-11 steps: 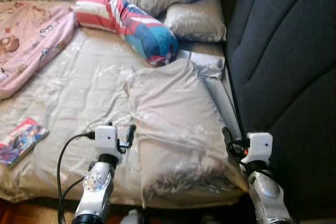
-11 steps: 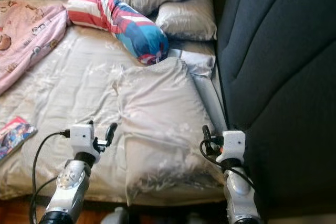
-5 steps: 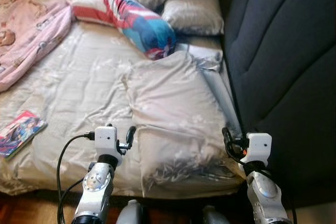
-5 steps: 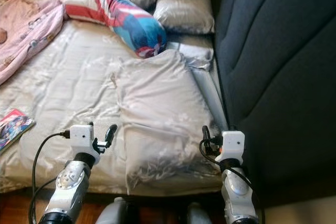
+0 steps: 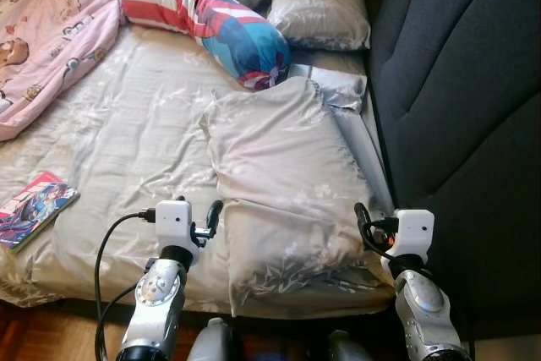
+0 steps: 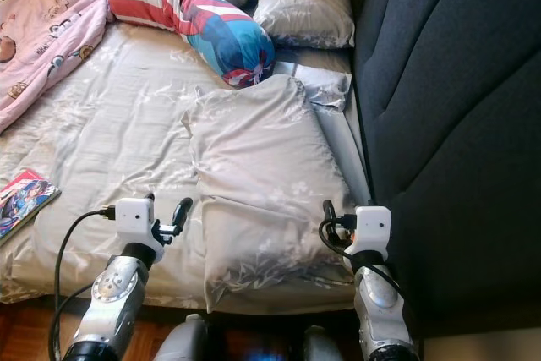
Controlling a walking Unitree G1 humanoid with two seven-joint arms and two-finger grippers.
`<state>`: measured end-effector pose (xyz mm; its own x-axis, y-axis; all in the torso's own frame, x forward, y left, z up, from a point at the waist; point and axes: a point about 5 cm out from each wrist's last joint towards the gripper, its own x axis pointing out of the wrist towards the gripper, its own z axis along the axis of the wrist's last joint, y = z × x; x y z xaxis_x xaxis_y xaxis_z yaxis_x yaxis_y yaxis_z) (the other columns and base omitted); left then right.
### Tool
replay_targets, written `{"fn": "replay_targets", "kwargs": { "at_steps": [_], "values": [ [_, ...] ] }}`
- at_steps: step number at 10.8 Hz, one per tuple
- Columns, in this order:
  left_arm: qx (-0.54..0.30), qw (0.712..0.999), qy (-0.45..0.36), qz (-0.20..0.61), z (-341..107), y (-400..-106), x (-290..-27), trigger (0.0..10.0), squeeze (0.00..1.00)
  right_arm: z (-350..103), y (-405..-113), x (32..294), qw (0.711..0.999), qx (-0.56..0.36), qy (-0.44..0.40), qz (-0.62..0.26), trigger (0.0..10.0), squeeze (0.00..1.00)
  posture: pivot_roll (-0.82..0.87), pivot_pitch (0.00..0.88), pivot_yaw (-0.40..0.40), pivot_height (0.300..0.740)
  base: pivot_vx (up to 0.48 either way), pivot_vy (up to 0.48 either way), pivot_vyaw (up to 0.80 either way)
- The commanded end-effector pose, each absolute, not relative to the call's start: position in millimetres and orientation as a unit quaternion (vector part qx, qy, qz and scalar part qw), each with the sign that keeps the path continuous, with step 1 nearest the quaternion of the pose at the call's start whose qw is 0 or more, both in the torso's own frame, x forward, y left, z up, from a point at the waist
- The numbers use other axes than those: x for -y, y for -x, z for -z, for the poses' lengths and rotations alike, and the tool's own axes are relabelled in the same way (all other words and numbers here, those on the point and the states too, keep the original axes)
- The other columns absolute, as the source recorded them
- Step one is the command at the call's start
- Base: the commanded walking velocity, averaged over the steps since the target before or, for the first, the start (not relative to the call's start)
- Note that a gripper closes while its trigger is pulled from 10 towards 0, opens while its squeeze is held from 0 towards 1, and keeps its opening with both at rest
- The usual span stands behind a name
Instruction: Clean up the room
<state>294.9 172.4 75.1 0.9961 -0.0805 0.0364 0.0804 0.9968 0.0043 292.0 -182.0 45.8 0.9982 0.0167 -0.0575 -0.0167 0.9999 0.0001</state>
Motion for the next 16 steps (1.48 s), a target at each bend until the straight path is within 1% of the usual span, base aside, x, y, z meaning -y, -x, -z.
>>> {"fn": "replay_targets", "kwargs": {
  "at_steps": [1,9,13,16],
  "values": [
    [0.0,0.999,0.005,0.038,-67.8,-290.1,-173.4,10.0,0.0,-39.5,-286.2,181.0,0.999,-0.037,-0.005,-0.009,10.0,0.0,0.04,0.239,-0.004,0.646,0.0,0.0,0.0],
    [-0.003,0.999,0.01,0.044,-73.9,-295.4,-170.8,10.0,0.0,-45.3,-291.8,180.7,0.999,-0.028,-0.016,-0.006,10.0,0.0,0.04,0.239,-0.001,0.646,0.0,0.0,0.0],
    [0.0,0.999,0.009,0.046,-77.0,-296.5,-170.8,10.0,0.0,-49.0,-296.4,179.4,0.999,-0.021,-0.026,-0.002,10.0,0.0,0.05,0.209,0.009,0.646,0.0,0.0,0.0],
    [0.002,0.999,0.007,0.052,-78.7,-298.3,-170.1,10.0,0.0,-52.1,-299.1,178.8,0.999,-0.011,-0.035,0.0,10.0,0.0,0.05,0.184,0.017,0.684,0.0,0.0,0.0]
  ]
}}
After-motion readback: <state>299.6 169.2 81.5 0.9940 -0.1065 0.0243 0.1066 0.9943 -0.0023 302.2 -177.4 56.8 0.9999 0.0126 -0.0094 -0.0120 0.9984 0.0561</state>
